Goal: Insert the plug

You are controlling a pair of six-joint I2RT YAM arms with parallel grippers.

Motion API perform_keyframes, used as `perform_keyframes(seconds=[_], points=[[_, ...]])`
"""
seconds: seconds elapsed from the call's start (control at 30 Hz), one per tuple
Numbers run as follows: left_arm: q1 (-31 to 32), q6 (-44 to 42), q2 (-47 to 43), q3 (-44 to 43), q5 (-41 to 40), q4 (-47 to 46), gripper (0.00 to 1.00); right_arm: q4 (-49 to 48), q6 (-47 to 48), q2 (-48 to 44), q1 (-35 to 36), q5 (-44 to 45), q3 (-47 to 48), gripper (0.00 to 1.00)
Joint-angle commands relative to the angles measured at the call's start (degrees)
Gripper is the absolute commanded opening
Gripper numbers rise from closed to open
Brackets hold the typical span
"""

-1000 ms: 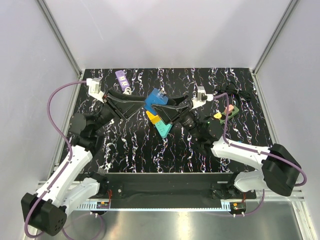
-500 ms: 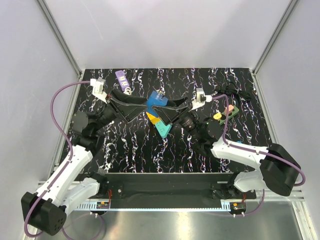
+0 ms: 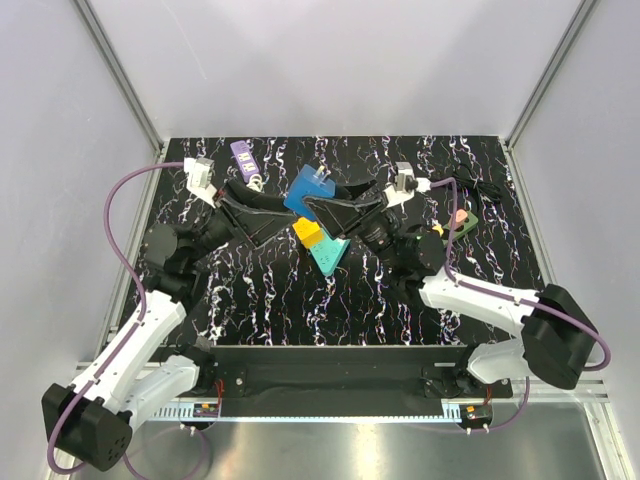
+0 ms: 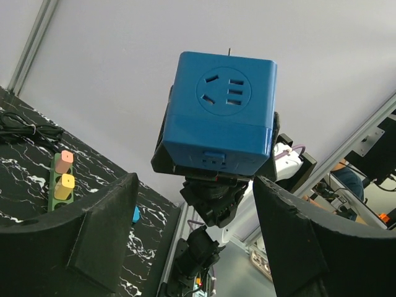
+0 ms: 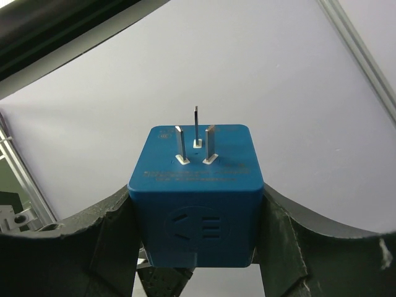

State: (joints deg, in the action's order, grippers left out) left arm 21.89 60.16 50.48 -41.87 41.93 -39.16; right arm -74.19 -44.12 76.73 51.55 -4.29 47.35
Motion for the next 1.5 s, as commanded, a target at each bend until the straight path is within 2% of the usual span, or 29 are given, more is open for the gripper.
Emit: perform_keyframes(seconds=[0.0, 0.27, 0.4, 0.43, 0.5, 0.57, 0.63, 0.67, 0.7, 0.73, 0.77, 0.8, 0.83, 0.87, 1.03, 1.1, 1.33, 1.4, 1.43, 1.47], points=[[0.17, 1.01, -0.12, -2.25, 1.22, -4.61, 0.79, -8.95, -2.81, 1.49, -0.40, -1.59, 2.31, 0.00], [0.17, -0.31, -0.91, -2.43, 0.25, -3.38, 0.79, -9.57, -3.87, 2.02, -0.40, -1.24, 1.07, 0.00], [0.17, -0.66, -0.29, -2.61, 1.48, -3.47, 0.72, -9.04, -4.74, 2.28, -0.48, -2.12, 0.46, 0.00], [0.08, -1.01, -0.29, -2.95, 1.66, -3.21, 0.63, -8.78, -4.92, 2.11, -0.49, -2.56, -0.24, 0.00], [0.17, -1.36, -0.29, -3.22, 2.27, -3.03, 0.52, -8.08, -5.54, 2.02, -0.40, -2.91, -1.12, 0.00], [0.17, -2.32, -0.12, -3.92, 3.67, -1.64, 0.32, -7.19, -6.07, 1.76, -0.49, -3.35, -2.70, 0.00], [0.17, -2.07, -0.38, -3.58, 3.68, -1.88, 0.19, -5.01, -5.10, 0.53, -0.49, -4.14, -4.36, 0.03], [0.08, -1.98, -0.55, -3.49, 3.86, -1.80, 0.17, -3.60, -4.14, -0.17, -0.49, -4.06, -4.81, 0.03], [0.17, -2.06, -0.82, -3.48, 3.86, -1.28, 0.17, -2.46, -3.52, -1.48, -0.49, -3.97, -5.25, 0.03], [0.17, -2.33, -0.99, -3.66, 3.86, 0.12, 0.23, -1.23, -3.00, -2.10, -0.49, -3.62, -6.38, 0.00], [0.17, -2.94, -1.08, -3.66, 3.51, 1.00, 0.31, -1.22, -2.21, -2.54, -0.40, -3.18, -7.00, 0.00], [0.17, -3.38, -1.61, -3.49, 3.07, 1.88, 0.46, -1.48, -2.11, -3.25, -0.48, -2.57, -7.62, 0.00], [0.17, -3.64, -1.96, -3.31, 2.37, 2.76, 0.57, -2.18, -2.03, -3.43, -0.40, -1.86, -8.32, 0.00], [0.17, -3.65, -2.22, -2.61, 1.41, 2.60, 0.62, -2.18, -2.02, -3.60, -0.48, -1.86, -8.42, 0.00], [0.17, -2.51, -1.70, -1.99, 1.75, 0.15, 0.60, -2.53, -2.73, -3.17, -0.49, -2.65, -7.72, 0.00], [0.17, -1.19, -1.61, -1.55, 1.75, -0.92, 0.67, -3.15, -3.16, -2.81, -0.49, -2.39, -7.80, 0.00], [0.17, -1.71, -2.05, -1.73, 1.40, -0.05, 0.67, -5.35, -5.10, -1.23, -0.48, -2.82, -8.15, 0.00], [0.17, -1.63, -1.96, -1.55, 1.57, -0.56, 0.60, -5.09, -5.10, -1.32, -0.48, -3.00, -8.42, 0.00], [0.17, -1.45, -1.88, -1.46, 2.01, -1.53, 0.49, -4.65, -5.10, -1.32, -0.49, -3.17, -8.50, 0.00], [0.17, -1.28, -1.70, -1.38, 2.19, -1.71, 0.43, -4.04, -5.01, -1.41, -0.49, -3.44, -8.51, 0.00]])
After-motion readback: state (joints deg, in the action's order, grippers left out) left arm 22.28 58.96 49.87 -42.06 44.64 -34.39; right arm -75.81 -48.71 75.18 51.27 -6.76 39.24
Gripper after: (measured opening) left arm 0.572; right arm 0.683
